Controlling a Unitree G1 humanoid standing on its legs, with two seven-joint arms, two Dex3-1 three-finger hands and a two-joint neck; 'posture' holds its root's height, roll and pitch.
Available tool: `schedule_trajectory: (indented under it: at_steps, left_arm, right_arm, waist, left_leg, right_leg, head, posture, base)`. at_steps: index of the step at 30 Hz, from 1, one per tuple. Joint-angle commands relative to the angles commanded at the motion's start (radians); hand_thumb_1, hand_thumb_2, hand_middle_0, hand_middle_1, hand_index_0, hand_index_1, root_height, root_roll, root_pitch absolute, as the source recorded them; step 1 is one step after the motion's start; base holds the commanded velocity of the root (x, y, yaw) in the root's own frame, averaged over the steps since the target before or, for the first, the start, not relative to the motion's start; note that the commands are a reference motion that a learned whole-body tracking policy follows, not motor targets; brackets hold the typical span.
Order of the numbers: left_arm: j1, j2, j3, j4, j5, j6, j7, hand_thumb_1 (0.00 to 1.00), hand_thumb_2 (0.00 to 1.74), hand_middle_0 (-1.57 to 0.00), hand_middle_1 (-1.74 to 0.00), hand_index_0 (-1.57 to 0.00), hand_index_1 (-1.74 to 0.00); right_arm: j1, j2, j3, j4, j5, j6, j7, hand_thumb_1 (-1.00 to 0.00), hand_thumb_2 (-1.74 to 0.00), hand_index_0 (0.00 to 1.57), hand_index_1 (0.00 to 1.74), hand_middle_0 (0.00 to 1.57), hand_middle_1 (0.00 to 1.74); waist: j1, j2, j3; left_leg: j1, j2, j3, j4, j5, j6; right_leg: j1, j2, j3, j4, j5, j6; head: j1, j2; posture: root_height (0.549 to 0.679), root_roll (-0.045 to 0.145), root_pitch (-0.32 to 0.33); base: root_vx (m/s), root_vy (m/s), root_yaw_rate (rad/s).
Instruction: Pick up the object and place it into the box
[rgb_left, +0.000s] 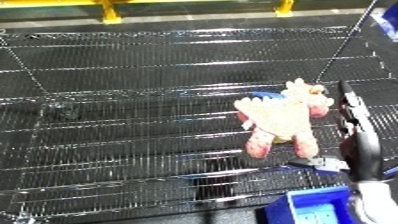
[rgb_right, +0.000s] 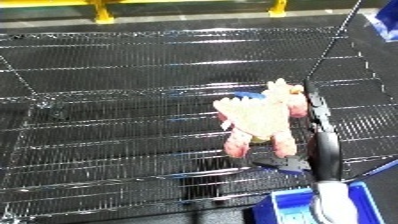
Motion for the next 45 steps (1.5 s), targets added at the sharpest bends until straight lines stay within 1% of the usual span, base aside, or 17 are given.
schedule_trajectory:
  at_steps: [3, 6, 9, 12, 16, 18, 21, 24, 27, 33, 40, 45]
  left_arm:
    - [-0.002, 0.007, -0.02, -0.002, -0.007, -0.006, -0.001, 1.0, 1.74, -1.57, -1.74, -1.57, -1.74]
    - [-0.006, 0.011, -0.042, -0.006, -0.013, -0.012, -0.002, 1.0, 1.74, -1.57, -1.74, -1.57, -1.74]
    - [-0.008, 0.019, -0.062, -0.009, -0.02, -0.02, -0.003, 1.0, 1.74, -1.57, -1.74, -1.57, -1.74]
    - [-0.011, 0.03, -0.075, -0.01, -0.024, -0.027, -0.002, 1.0, 1.74, -1.57, -1.74, -1.57, -1.74]
    - [-0.014, 0.044, -0.094, -0.01, -0.026, -0.034, 0.001, 1.0, 1.74, -1.57, -1.74, -1.57, -1.74]
    - [-0.01, 0.048, -0.103, -0.01, -0.027, -0.038, 0.004, 1.0, 1.74, -1.57, -1.74, -1.57, -1.74]
    - [-0.009, 0.052, -0.11, -0.013, -0.03, -0.044, 0.007, 1.0, 1.74, -1.57, -1.74, -1.57, -1.74]
    - [-0.007, 0.051, -0.109, -0.016, -0.037, -0.047, 0.009, 1.0, 1.74, -1.57, -1.74, -1.57, -1.74]
    - [-0.001, 0.052, -0.111, -0.019, -0.043, -0.05, 0.01, 1.0, 1.74, -1.57, -1.74, -1.57, -1.74]
    - [0.012, 0.058, -0.113, -0.029, -0.047, -0.056, 0.003, 1.0, 1.74, -1.57, -1.74, -1.57, -1.74]
    - [0.023, 0.062, -0.116, -0.038, -0.059, -0.058, -0.005, 1.0, 1.74, -1.57, -1.74, -1.57, -1.74]
    - [0.03, 0.057, -0.111, -0.035, -0.065, -0.06, -0.008, 1.0, 1.74, -1.57, -1.74, -1.57, -1.74]
  right_arm:
    - [-0.065, -0.072, 0.046, 0.063, -0.02, 0.014, 0.006, 0.0, 0.0, 0.0, 0.0, 0.0, 0.0]
    - [-0.121, -0.127, 0.092, 0.117, -0.034, 0.026, 0.013, 0.0, 0.0, 0.0, 0.0, 0.0, 0.0]
    - [-0.177, -0.172, 0.141, 0.173, -0.046, 0.041, 0.018, 0.0, 0.0, 0.0, 0.0, 0.0, 0.0]
    - [-0.234, -0.203, 0.184, 0.229, -0.055, 0.055, 0.02, 0.0, 0.0, 0.0, 0.0, 0.0, 0.0]
    - [-0.313, -0.238, 0.243, 0.308, -0.067, 0.069, 0.026, 0.0, 0.0, 0.0, 0.0, 0.0, 0.0]
    - [-0.358, -0.255, 0.277, 0.353, -0.073, 0.079, 0.031, 0.0, 0.0, 0.0, 0.0, 0.0, 0.0]
    - [-0.461, -0.277, 0.362, 0.459, -0.088, 0.098, 0.048, 0.0, 0.0, 0.0, 0.0, 0.0, 0.0]
    - [-0.558, -0.286, 0.449, 0.58, -0.109, 0.111, 0.07, 0.0, 0.0, 0.0, 0.0, 0.0, 0.0]
    - [-0.608, -0.285, 0.502, 0.681, -0.129, 0.117, 0.09, 0.0, 0.0, 0.0, 0.0, 0.0, 0.0]
    - [-0.664, -0.265, 0.582, 0.866, -0.2, 0.138, 0.136, 0.0, 0.0, 0.0, 0.0, 0.0, 0.0]
    - [-0.688, -0.249, 0.608, 0.99, -0.231, 0.153, 0.161, 0.0, 0.0, 0.0, 0.0, 0.0, 0.0]
    - [-0.675, -0.248, 0.617, 1.016, -0.257, 0.157, 0.176, -0.25, -0.44, 0.39, 0.44, 0.39, 0.44]
  waist:
    - [0.007, 0.011, 0.009]
    - [0.012, 0.028, 0.018]
    - [0.018, 0.045, 0.027]
    - [0.023, 0.059, 0.036]
    - [0.029, 0.076, 0.039]
    - [0.032, 0.083, 0.039]
    - [0.029, 0.094, 0.039]
    - [0.026, 0.103, 0.039]
    - [0.028, 0.111, 0.039]
    - [0.038, 0.127, 0.039]
    - [0.048, 0.142, 0.039]
    - [0.051, 0.145, 0.039]
  left_leg:
    - [-0.014, -0.002, -0.004, 0.005, 0.001, -0.0009]
    - [-0.026, -0.004, -0.007, 0.006, 0.003, -0.0012]
    - [-0.042, -0.007, -0.008, 0.01, 0.004, -0.0016]
    - [-0.06, -0.01, -0.009, 0.014, 0.006, -0.0021]
    - [-0.086, -0.013, -0.006, 0.021, 0.005, -0.002]
    - [-0.102, -0.014, -0.004, 0.028, 0.005, -0.0019]
    - [-0.128, -0.014, -0.002, 0.037, 0.004, -0.003]
    - [-0.146, -0.014, -0.002, 0.041, 0.004, -0.0044]
    - [-0.156, -0.014, -0.003, 0.042, 0.005, -0.0055]
    - [-0.17, -0.012, -0.005, 0.046, 0.004, -0.0096]
    - [-0.179, -0.014, -0.008, 0.045, 0.008, -0.0121]
    - [-0.177, -0.012, -0.009, 0.041, 0.008, -0.0127]
  right_leg:
    - [-0.017, -0.0024, 0.001, 0.008, 0.002, 0.0009]
    - [-0.034, -0.004, 0.003, 0.014, 0.004, 0.0019]
    - [-0.056, -0.006, 0.005, 0.023, 0.005, 0.0029]
    - [-0.081, -0.0082, 0.007, 0.034, 0.005, 0.0043]
    - [-0.118, -0.0127, 0.01, 0.051, 0.004, 0.0051]
    - [-0.139, -0.0136, 0.013, 0.062, 0.003, 0.0043]
    - [-0.17, -0.0136, 0.017, 0.07, 0.004, 0.0022]
    - [-0.191, -0.0137, 0.02, 0.073, 0.004, -0.0001]
    - [-0.202, -0.0129, 0.021, 0.075, 0.002, -0.0018]
    - [-0.213, -0.0141, 0.021, 0.078, 0.001, -0.0032]
    - [-0.215, -0.0174, 0.018, 0.078, 0.002, -0.0025]
    - [-0.208, -0.0195, 0.014, 0.075, 0.0, -0.0009]
  head:
    - [0.025, 0.005]
    - [0.04, 0.013]
    - [0.047, 0.018]
    - [0.047, 0.024]
    - [0.069, 0.021]
    - [0.079, 0.021]
    - [0.102, 0.023]
    - [0.12, 0.033]
    - [0.141, 0.04]
    - [0.199, 0.068]
    - [0.263, 0.089]
    - [0.279, 0.095]
  posture:
    - [0.624, 0.052, -0.198]
    - [0.622, 0.052, -0.19]
    - [0.62, 0.051, -0.18]
    - [0.618, 0.052, -0.167]
    - [0.615, 0.053, -0.147]
    - [0.614, 0.054, -0.137]
    - [0.612, 0.055, -0.117]
    - [0.612, 0.056, -0.101]
    - [0.612, 0.055, -0.092]
    - [0.611, 0.055, -0.084]
    - [0.611, 0.054, -0.08]
    - [0.611, 0.053, -0.079]
  base:
    - [-0.001, -0.01, 0.02]
    - [-0.002, -0.002, 0.004]
    - [-0.003, 0.002, -0.008]
    - [-0.003, 0.004, 0.007]
    - [-0.003, 0.006, -0.007]
    - [-0.003, 0.006, -0.024]
    - [-0.002, 0.008, -0.04]
    - [0.002, 0.007, -0.03]
    - [-0.001, 0.001, -0.006]
    - [-0.002, -0.007, 0.015]
    - [0.0, -0.002, 0.032]
    - [0.006, -0.001, 0.027]
